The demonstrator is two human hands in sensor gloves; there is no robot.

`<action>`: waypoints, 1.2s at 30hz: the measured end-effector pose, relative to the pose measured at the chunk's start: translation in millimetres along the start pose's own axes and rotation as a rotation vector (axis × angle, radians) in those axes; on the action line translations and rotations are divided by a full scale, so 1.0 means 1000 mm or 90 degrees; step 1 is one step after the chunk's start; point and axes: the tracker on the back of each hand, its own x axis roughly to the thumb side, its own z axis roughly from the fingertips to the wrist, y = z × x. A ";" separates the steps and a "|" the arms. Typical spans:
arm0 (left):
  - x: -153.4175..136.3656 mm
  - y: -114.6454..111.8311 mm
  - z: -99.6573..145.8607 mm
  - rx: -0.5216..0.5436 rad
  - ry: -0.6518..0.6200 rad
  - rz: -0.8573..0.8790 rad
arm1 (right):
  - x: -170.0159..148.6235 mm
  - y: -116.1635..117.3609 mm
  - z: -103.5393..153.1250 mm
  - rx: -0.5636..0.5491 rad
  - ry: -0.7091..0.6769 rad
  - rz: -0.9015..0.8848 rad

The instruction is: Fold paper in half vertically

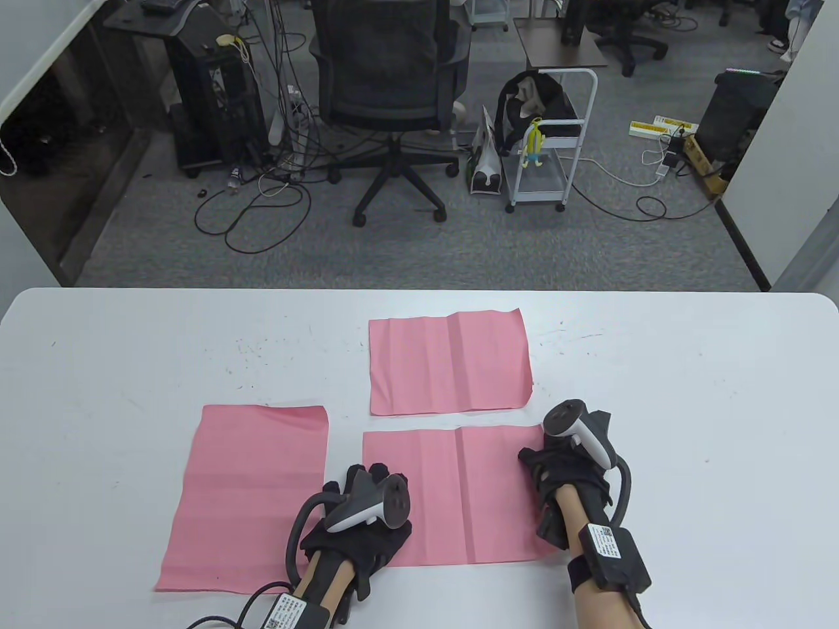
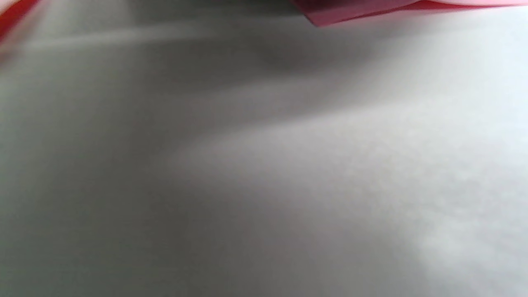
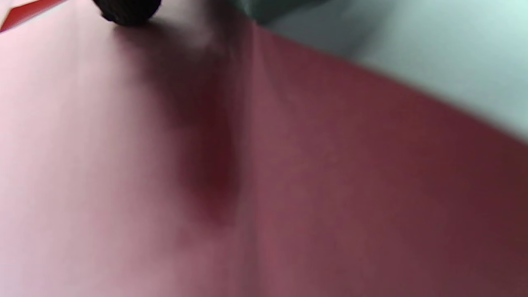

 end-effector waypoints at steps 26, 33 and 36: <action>-0.001 0.000 -0.002 0.000 -0.002 0.001 | -0.020 -0.010 0.043 0.214 -0.372 -0.482; -0.001 -0.001 -0.002 0.000 -0.005 0.005 | 0.013 0.021 0.075 0.179 -0.491 -0.490; -0.001 -0.001 -0.002 -0.001 -0.006 0.005 | 0.029 0.030 0.084 0.163 -0.499 -0.411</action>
